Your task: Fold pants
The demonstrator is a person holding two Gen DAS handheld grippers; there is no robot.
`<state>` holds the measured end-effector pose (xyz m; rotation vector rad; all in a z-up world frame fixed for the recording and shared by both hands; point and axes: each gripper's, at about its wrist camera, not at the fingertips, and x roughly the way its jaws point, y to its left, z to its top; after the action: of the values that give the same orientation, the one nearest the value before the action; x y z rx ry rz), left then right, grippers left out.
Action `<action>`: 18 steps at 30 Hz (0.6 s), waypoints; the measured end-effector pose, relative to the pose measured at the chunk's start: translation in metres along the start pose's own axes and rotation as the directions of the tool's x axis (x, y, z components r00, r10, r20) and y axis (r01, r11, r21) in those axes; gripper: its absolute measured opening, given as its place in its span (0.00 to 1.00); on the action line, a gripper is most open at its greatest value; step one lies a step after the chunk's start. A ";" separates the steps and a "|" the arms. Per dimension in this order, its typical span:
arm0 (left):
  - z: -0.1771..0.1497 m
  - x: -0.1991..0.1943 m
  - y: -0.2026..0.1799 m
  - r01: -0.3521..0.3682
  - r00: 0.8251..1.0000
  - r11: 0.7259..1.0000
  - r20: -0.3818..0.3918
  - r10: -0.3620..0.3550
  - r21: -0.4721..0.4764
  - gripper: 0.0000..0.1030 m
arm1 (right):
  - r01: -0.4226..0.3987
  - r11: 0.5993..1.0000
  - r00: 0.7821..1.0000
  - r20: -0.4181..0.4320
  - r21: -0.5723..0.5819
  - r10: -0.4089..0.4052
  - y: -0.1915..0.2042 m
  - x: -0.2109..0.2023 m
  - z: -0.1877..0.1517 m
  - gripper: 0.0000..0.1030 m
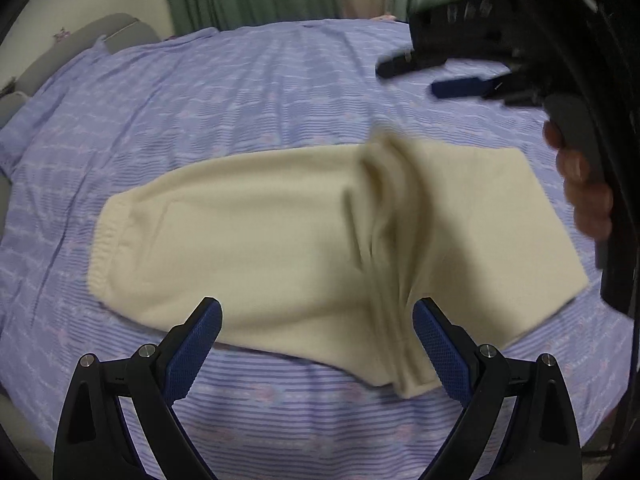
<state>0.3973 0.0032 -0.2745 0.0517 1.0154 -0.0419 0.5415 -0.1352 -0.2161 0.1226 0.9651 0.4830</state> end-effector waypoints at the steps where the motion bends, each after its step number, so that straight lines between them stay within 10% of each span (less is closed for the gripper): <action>1: 0.001 0.000 0.006 -0.004 1.000 1.000 0.005 0.004 -0.004 0.95 | 0.025 0.999 0.999 0.029 -0.025 -0.024 0.007 -0.006 0.003 0.63; 18: 0.080 0.091 0.003 0.316 0.949 0.945 -0.034 -0.315 0.084 0.88 | 0.239 0.939 0.963 -0.182 0.246 -0.197 -0.048 -0.024 -0.146 0.57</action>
<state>0.5129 0.0003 -0.3097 -0.0305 1.0336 -0.3807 0.4273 -0.2049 -0.2962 0.2195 1.1798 0.1563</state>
